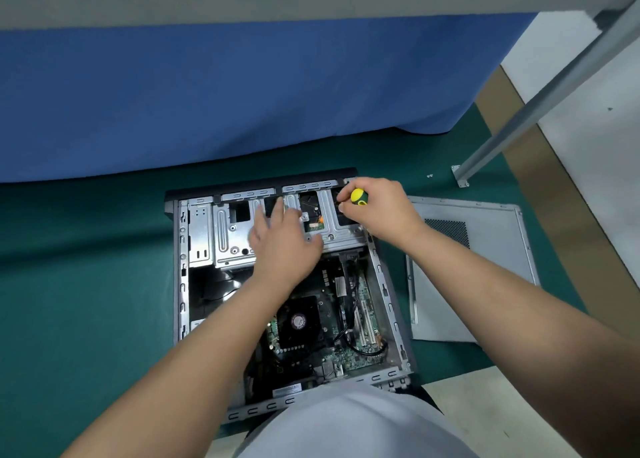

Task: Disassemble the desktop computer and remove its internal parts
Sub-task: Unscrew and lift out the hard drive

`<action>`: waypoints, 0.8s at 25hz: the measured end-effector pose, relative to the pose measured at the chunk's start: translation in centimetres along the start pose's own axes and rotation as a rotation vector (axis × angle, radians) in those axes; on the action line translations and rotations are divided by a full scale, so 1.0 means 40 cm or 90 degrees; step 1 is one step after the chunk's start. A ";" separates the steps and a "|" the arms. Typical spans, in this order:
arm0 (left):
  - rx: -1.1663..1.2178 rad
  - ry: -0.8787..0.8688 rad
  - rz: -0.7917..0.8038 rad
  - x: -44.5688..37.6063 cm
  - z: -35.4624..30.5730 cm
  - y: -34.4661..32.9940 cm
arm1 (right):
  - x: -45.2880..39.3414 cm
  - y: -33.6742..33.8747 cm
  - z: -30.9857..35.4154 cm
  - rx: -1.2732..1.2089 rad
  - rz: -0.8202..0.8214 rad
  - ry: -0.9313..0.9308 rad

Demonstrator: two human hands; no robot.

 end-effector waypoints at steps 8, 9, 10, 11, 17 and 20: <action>0.879 0.261 -0.038 -0.027 -0.216 -0.026 | 0.053 0.076 -0.081 -0.083 -0.028 0.012; 0.932 0.299 -0.023 -0.029 -0.226 -0.031 | 0.053 0.088 -0.092 -0.064 -0.024 0.022; 0.963 0.330 -0.007 -0.034 -0.234 -0.036 | 0.053 0.100 -0.103 -0.043 -0.018 0.030; 0.977 0.350 0.011 -0.041 -0.240 -0.043 | 0.051 0.110 -0.113 -0.027 -0.010 0.035; 0.999 0.366 0.138 -0.092 -0.268 -0.086 | 0.015 0.178 -0.190 -0.074 0.066 0.019; 1.027 0.372 0.178 -0.112 -0.280 -0.105 | -0.005 0.201 -0.224 -0.103 0.106 0.010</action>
Point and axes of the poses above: each hand's wrist, its own x-axis away from the middle knuckle, its own y-axis out of the back of the hand, z = x × y, the point moved 1 cm from there along -x, towards the middle knuckle, and after that the axes turned 14 degrees about -y, right-handed, at the moved point
